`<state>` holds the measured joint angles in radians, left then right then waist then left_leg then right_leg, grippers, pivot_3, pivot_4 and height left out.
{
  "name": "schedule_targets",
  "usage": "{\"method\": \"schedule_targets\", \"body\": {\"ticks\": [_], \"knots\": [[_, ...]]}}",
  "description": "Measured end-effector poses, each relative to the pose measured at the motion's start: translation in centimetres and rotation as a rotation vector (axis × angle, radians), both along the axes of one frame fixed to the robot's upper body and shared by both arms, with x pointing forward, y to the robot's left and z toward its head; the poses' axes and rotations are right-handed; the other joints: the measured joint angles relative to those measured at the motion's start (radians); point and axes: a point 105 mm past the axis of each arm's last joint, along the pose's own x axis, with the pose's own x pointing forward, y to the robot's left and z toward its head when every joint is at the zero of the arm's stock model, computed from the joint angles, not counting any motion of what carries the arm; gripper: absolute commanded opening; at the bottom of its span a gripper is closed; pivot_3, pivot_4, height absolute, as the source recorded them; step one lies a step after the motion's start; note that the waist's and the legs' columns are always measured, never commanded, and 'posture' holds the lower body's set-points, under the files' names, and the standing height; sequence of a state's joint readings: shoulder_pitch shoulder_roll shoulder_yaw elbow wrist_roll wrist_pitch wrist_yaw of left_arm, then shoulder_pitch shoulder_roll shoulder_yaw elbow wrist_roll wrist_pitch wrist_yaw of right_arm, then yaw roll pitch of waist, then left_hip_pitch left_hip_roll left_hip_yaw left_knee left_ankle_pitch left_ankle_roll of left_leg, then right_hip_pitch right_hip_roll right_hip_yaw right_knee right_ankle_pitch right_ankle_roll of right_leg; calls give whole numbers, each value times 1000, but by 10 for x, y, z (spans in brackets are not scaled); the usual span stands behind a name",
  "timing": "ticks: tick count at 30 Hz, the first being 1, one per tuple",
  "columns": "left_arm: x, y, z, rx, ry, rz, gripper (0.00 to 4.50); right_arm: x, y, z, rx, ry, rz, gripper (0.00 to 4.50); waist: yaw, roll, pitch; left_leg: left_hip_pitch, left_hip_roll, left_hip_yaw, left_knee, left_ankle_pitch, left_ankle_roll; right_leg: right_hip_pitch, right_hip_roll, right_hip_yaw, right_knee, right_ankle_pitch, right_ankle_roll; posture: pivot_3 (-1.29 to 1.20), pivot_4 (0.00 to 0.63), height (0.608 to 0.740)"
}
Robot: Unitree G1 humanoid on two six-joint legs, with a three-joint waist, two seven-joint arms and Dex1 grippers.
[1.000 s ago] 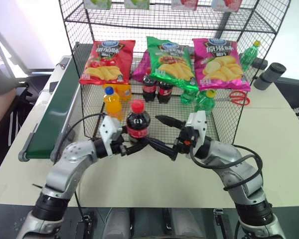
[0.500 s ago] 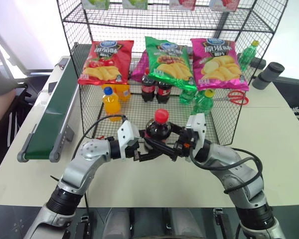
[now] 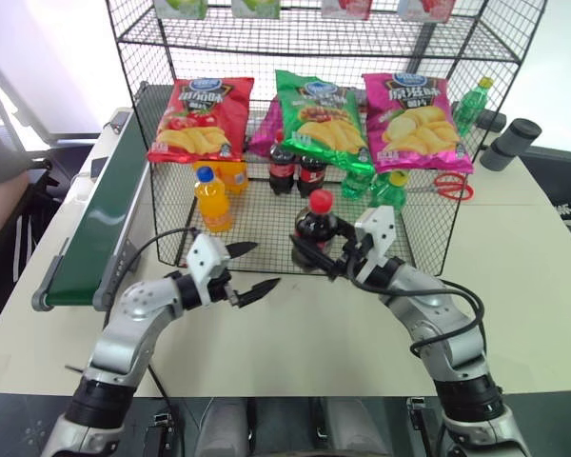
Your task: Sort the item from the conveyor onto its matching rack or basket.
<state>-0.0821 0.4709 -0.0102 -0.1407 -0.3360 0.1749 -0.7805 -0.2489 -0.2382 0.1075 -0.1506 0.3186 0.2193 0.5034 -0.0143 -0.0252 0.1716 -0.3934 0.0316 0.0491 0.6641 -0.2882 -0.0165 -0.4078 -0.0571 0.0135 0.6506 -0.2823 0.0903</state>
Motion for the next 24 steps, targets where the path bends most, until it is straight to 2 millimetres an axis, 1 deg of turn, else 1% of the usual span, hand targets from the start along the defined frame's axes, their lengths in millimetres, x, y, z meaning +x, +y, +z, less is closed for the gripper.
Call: {"method": "schedule_targets", "body": {"ticks": [2, 4, 6, 9, 12, 16, 18, 21, 23, 24], "knots": [[3, 10, 4, -20, -33, 72, 4469, 13, -1, -11, 10, 7, -71, 3045, 0, 0, 0, 0, 0, 0, 0, 0, 0, 0, -1, 0, 0, 0, 0, 0, 150, 740], [4, 15, 7, -38, -47, 112, 4469, 25, 1, -19, 19, 13, -128, 3045, -2, 0, 0, 0, 0, 1, 0, 0, 0, 0, -2, 0, 1, 0, 0, 0, 150, 740], [1, 15, 6, -42, -43, 124, 4469, 40, 7, -26, 28, 14, -178, 3045, -6, 0, 0, 0, 0, 1, 0, 0, 0, 0, -2, 1, 1, 0, 0, 0, 150, 740], [-1, 12, 7, -31, -45, 127, 4469, 53, 14, -32, 31, 11, -204, 3045, -6, 1, 0, 0, 0, 1, 0, 0, 0, -1, -2, 0, 2, 0, 0, 0, 150, 740], [-3, 10, 6, -29, -42, 118, 4469, 64, 23, -35, 17, 6, -221, 3045, -7, 1, 0, 0, 0, 1, 0, 0, 0, -1, -3, 0, 2, 0, 0, 0, 150, 740], [-5, 8, 6, -28, -41, 110, 4469, 78, 27, -40, 5, 19, -258, 3045, -9, 1, 0, 0, 0, 1, 0, 0, -1, -1, -3, 0, 2, 0, 0, 0, 150, 740], [-6, 7, 9, -22, -48, 105, 4469, 82, 26, -43, 5, 31, -264, 3045, -8, 1, 0, 0, 0, 1, 0, 0, -1, -1, -4, 0, 2, 0, 0, 0, 150, 740], [-6, 7, 9, -21, -46, 105, 4469, 84, 28, -44, 8, 34, -248, 3045, -12, 1, 0, 0, 0, 1, 0, 0, -1, -1, -4, 0, 2, 0, 0, 0, 150, 740], [-6, 7, 8, -21, -44, 105, 4500, 84, 29, -44, 12, 33, -234, 4081, -16, 1, 0, 0, 0, 1, -1, 0, -1, -1, -4, 0, 3, 0, 0, 0, 150, 740], [-6, 7, 8, -21, -43, 105, 4500, 83, 30, -44, 15, 30, -221, 4453, -21, 1, 0, 0, 0, 1, -1, 0, -1, -1, -4, 0, 3, 0, 0, 0, 150, 740]]}}
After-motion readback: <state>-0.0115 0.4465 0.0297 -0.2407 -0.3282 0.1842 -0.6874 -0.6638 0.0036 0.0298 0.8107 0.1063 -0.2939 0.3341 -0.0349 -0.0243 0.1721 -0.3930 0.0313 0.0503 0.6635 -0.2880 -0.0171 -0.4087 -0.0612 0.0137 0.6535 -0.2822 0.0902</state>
